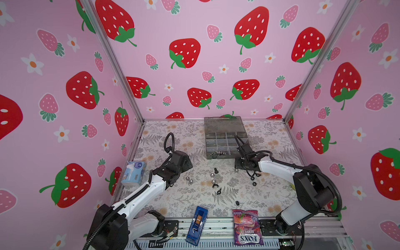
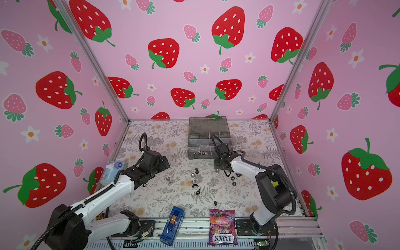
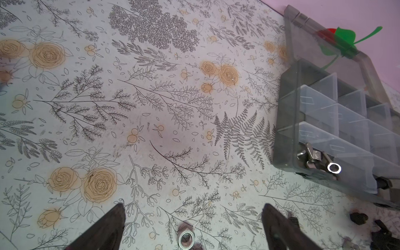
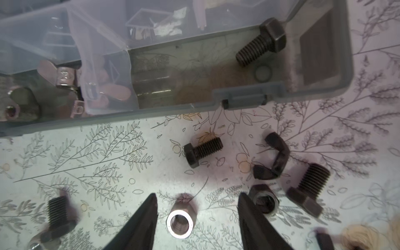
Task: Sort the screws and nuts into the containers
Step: 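Move the right gripper back to the pile and lower onto another black bolt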
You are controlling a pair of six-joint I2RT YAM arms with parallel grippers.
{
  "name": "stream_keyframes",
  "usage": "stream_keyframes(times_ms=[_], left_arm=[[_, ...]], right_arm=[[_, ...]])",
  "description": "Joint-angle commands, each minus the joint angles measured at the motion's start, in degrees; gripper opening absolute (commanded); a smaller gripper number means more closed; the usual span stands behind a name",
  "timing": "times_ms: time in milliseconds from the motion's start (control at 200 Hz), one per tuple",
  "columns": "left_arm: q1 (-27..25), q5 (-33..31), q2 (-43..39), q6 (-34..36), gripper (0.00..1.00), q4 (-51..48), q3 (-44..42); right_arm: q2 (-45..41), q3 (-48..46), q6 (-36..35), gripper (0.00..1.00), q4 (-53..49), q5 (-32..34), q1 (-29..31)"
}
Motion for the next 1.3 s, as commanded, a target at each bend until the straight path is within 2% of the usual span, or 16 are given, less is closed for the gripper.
stream_keyframes(times_ms=[0,250,550,1296], left_arm=[[0.3,-0.8,0.0,-0.5,0.99,-0.7,-0.1],[0.6,-0.7,-0.1,-0.3,0.99,-0.8,-0.4],[0.7,0.3,0.9,-0.4,0.99,0.0,-0.7],[0.9,1.4,1.9,-0.9,0.99,1.2,-1.1]], right_arm=[[2.9,2.3,4.0,0.63,0.8,3.6,1.0],[5.4,3.9,6.4,0.67,1.6,9.7,1.4],[9.2,5.7,7.1,0.68,2.0,12.2,1.4],[7.1,1.9,7.7,0.53,-1.3,11.6,1.4]])
